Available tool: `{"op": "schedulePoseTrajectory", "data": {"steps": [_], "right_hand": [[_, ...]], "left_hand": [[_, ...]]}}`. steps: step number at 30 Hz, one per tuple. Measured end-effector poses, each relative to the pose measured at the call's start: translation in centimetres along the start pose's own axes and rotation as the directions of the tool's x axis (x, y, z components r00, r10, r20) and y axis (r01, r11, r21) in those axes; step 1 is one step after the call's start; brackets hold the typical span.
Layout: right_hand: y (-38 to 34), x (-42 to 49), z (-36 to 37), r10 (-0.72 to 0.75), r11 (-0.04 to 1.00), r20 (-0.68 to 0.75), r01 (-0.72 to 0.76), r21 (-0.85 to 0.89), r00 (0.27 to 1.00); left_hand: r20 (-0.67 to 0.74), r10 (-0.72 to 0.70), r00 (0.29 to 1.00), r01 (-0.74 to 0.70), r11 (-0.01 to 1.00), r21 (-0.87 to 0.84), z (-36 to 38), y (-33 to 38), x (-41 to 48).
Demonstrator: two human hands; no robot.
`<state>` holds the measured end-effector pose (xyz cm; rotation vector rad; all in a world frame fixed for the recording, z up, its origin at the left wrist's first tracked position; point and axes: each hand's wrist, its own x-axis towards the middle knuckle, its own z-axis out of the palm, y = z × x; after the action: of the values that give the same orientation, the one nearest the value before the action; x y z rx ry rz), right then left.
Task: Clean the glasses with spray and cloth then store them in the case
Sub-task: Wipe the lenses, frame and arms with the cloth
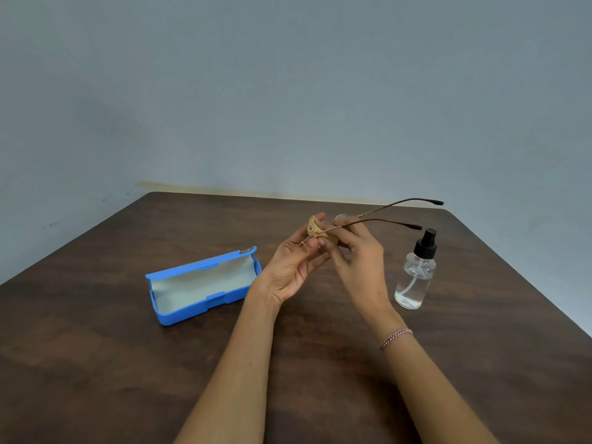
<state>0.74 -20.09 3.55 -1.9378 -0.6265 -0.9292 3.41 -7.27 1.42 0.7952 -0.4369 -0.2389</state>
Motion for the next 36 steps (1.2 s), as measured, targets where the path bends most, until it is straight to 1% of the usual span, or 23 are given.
{"op": "schedulePoseTrajectory", "data": {"steps": [2, 3, 7, 8, 11, 13, 14, 15, 17, 18, 20, 23, 25, 26, 28, 31, 34, 36], "right_hand": [[0.2, 0.1, 0.0, -0.019, 0.999, 0.008, 0.019, 0.038, 1.0], [0.4, 0.1, -0.1, -0.025, 1.0, 0.011, 0.025, 0.019, 1.0], [0.8, 0.0, -0.3, -0.047, 0.985, -0.03, 0.041, -0.165, 0.998], [0.7, 0.0, -0.4, -0.05, 0.982, -0.03, 0.044, -0.182, 0.998], [0.3, -0.2, -0.3, -0.106, 0.986, 0.021, 0.107, -0.128, 0.994], [0.1, -0.3, -0.3, -0.161, 0.977, 0.065, 0.168, -0.129, 0.985], [0.2, -0.3, -0.4, -0.146, 0.979, 0.072, 0.154, -0.133, 0.987], [0.3, -0.1, -0.5, -0.098, 0.984, 0.059, 0.106, -0.14, 0.993], [0.3, 0.2, -0.7, 0.035, 0.993, 0.014, -0.033, -0.114, 0.999], [0.2, 0.2, -0.7, 0.046, 0.991, -0.014, -0.048, -0.124, 0.999], [0.3, 0.0, -0.7, 0.004, 0.986, -0.012, -0.006, -0.166, 1.0], [-0.2, -0.2, -0.6, -0.075, 0.986, 0.054, 0.082, -0.143, 0.996], [-0.3, -0.3, -0.6, -0.124, 0.978, 0.076, 0.135, -0.158, 0.989], [-0.3, -0.3, -0.6, -0.119, 0.977, 0.07, 0.13, -0.171, 0.99], [-0.1, -0.1, -0.5, -0.071, 0.979, 0.021, 0.073, -0.191, 0.997], [0.3, 0.0, -0.5, -0.019, 0.984, -0.041, 0.011, -0.176, 0.999], [0.4, -0.1, -0.4, -0.021, 0.982, -0.037, 0.014, -0.188, 0.999], [0.3, -0.1, -0.2, 0.006, 0.981, -0.009, -0.008, -0.195, 1.0]], "left_hand": [[0.004, 0.002, 1.0, -0.002, 1.0, -0.011, -0.1, 0.2, -0.1], [0.008, 0.002, 1.0, -0.002, 1.0, -0.009, -0.1, 0.3, -0.1], [0.034, -0.026, 0.999, 0.024, 0.999, 0.044, 0.0, 0.4, -0.1], [0.03, -0.037, 0.999, 0.035, 0.998, 0.06, -0.1, 0.3, -0.1], [0.011, -0.035, 0.999, 0.034, 0.995, 0.095, -0.4, 0.3, -0.1], [0.01, -0.022, 1.0, 0.021, 0.994, 0.109, -0.6, 0.3, -0.1], [0.013, -0.018, 1.0, 0.016, 0.994, 0.109, -0.6, 0.4, -0.2], [0.017, -0.017, 1.0, 0.015, 0.994, 0.108, -0.6, 0.3, -0.1], [0.026, -0.027, 0.999, 0.024, 0.994, 0.109, -0.5, 0.2, -0.1], [0.027, -0.031, 0.999, 0.028, 0.993, 0.116, -0.5, 0.1, 0.0], [0.021, -0.036, 0.999, 0.033, 0.991, 0.128, -0.4, 0.0, 0.1], [0.011, -0.02, 1.0, 0.018, 0.994, 0.104, -0.5, 0.2, 0.0], [0.032, -0.009, 0.999, 0.006, 0.995, 0.097, -0.4, 0.3, 0.0], [0.045, -0.007, 0.999, 0.002, 0.996, 0.094, -0.3, 0.4, -0.1], [0.056, -0.003, 0.998, -0.002, 0.996, 0.09, -0.2, 0.5, -0.1], [0.05, 0.017, 0.999, -0.024, 0.992, 0.124, -0.1, 0.6, 0.0], [0.038, 0.031, 0.999, -0.037, 0.987, 0.156, -0.2, 0.7, 0.1], [0.014, 0.054, 0.998, -0.055, 0.987, 0.153, -0.3, 0.7, 0.1]]}}
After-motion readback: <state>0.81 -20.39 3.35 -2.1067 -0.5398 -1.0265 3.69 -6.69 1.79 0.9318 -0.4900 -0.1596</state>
